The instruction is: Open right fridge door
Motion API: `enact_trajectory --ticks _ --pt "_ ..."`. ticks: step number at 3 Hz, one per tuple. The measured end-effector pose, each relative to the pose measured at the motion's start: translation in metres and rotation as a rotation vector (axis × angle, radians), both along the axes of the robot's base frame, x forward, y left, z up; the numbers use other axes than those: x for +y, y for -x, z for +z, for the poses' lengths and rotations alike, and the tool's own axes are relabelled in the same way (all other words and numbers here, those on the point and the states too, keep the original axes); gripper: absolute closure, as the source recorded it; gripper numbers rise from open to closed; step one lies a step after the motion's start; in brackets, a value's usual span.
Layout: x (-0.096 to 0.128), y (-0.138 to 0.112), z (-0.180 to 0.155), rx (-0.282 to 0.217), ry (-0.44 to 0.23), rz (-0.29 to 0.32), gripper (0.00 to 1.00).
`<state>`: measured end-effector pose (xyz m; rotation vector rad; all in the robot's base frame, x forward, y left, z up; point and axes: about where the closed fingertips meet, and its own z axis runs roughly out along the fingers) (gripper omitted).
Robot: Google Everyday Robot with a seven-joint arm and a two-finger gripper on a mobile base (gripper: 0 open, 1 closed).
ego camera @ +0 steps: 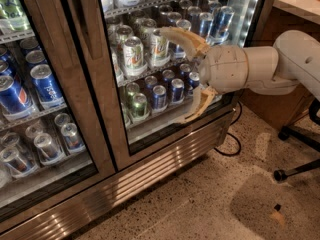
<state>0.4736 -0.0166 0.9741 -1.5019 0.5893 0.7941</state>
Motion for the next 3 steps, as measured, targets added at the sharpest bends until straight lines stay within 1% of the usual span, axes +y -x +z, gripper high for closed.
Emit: enact_trajectory --ticks 1,2,3 --pt "0.002 -0.007 0.002 -0.005 -0.020 0.018 0.00" --pt "0.002 -0.039 -0.004 0.001 -0.033 0.054 0.00" --pt "0.009 -0.080 -0.001 -0.010 -0.044 0.094 0.00"
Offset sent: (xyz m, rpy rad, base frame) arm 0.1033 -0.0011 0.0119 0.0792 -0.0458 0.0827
